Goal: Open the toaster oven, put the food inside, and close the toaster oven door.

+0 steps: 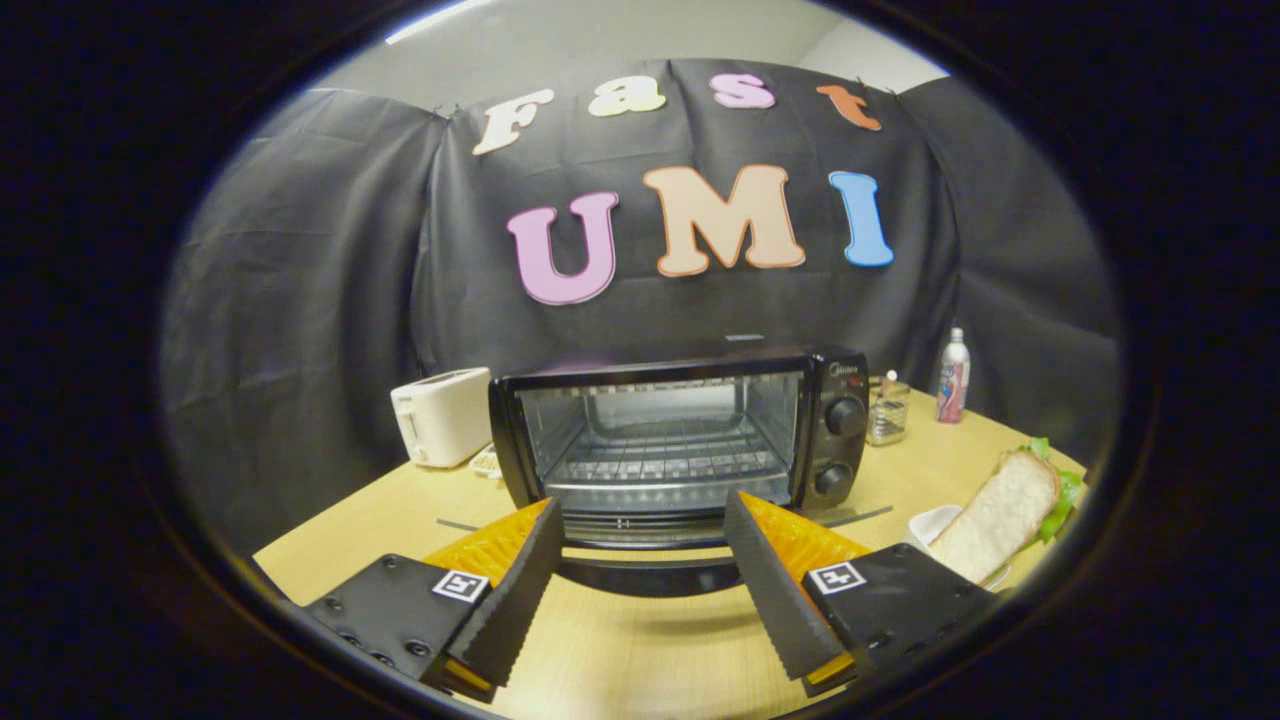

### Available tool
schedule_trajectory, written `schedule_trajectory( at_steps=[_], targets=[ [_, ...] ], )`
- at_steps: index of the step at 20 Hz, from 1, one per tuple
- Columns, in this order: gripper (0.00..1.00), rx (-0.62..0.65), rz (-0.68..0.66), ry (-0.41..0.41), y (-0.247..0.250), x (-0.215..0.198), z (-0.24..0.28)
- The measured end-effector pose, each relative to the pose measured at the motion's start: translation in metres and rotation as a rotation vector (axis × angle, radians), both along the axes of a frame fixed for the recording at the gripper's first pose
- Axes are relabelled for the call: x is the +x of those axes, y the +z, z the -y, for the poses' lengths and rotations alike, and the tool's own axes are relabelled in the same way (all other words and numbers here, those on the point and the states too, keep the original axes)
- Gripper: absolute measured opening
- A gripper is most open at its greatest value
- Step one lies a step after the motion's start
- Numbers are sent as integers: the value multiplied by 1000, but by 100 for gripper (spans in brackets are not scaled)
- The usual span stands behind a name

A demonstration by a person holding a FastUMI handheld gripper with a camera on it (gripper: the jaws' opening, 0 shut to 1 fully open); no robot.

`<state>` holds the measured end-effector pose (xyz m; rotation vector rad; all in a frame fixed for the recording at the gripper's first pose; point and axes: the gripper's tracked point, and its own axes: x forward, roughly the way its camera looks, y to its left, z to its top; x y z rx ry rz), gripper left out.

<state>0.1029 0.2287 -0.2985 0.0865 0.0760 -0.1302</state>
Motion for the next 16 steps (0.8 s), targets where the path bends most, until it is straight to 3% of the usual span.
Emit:
schedule_trajectory(
  at_steps=[9, 16],
  targets=[
    [97, 112, -225, 0, -75, -2, 6],
    [96, 57, -242, 17, -84, -1, 8]
  ],
)
